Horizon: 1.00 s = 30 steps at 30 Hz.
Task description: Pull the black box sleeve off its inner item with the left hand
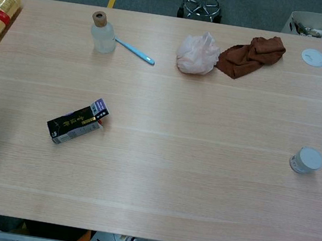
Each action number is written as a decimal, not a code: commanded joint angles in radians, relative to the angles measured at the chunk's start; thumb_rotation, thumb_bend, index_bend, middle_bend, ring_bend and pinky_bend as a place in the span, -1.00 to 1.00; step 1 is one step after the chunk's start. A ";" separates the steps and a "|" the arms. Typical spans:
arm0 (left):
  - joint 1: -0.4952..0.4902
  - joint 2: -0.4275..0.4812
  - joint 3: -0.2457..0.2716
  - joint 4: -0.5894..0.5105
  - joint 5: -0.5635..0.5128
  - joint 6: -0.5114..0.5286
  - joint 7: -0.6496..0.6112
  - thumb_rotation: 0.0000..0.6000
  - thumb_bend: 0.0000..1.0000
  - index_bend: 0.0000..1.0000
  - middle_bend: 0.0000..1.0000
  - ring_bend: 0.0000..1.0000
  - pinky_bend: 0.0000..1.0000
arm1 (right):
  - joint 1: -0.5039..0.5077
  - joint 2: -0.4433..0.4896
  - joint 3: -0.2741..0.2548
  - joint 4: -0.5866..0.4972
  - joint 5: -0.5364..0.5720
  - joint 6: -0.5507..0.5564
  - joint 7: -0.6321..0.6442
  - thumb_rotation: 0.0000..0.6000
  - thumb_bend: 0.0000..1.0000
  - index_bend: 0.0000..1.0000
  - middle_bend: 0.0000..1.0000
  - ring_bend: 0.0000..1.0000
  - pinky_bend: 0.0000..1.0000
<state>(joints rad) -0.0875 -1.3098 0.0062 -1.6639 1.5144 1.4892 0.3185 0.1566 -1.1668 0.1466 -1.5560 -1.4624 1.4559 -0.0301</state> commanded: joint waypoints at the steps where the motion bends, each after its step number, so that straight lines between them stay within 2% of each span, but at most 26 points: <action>1: -0.005 -0.015 0.007 -0.026 -0.009 -0.026 0.008 1.00 -0.74 -0.15 -0.17 -0.44 -0.25 | 0.004 0.000 0.004 0.008 0.005 -0.005 0.011 1.00 -0.52 -0.06 -0.24 -0.51 -0.42; 5: -0.014 -0.045 0.007 -0.029 -0.016 -0.049 0.015 1.00 -0.77 -0.17 -0.20 -0.45 -0.27 | 0.010 -0.001 0.010 0.025 0.012 -0.010 0.032 1.00 -0.52 -0.06 -0.24 -0.51 -0.42; 21: -0.046 -0.223 -0.001 0.109 -0.072 -0.121 0.139 1.00 -0.78 -0.28 -0.33 -0.47 -0.30 | 0.016 -0.010 0.012 0.108 0.023 -0.019 0.136 1.00 -0.52 -0.06 -0.24 -0.51 -0.42; 25: -0.048 -0.242 0.005 0.118 -0.086 -0.137 0.141 0.98 -0.78 -0.29 -0.34 -0.48 -0.31 | 0.014 -0.014 0.007 0.128 0.024 -0.023 0.152 1.00 -0.52 -0.06 -0.24 -0.51 -0.42; 30: -0.049 -0.254 0.012 0.122 -0.097 -0.151 0.144 0.87 -0.78 -0.30 -0.34 -0.48 -0.31 | 0.012 -0.020 0.001 0.148 0.024 -0.026 0.167 1.00 -0.52 -0.06 -0.24 -0.51 -0.42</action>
<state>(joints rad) -0.1367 -1.5635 0.0173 -1.5426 1.4179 1.3391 0.4622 0.1691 -1.1861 0.1487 -1.4088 -1.4378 1.4304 0.1358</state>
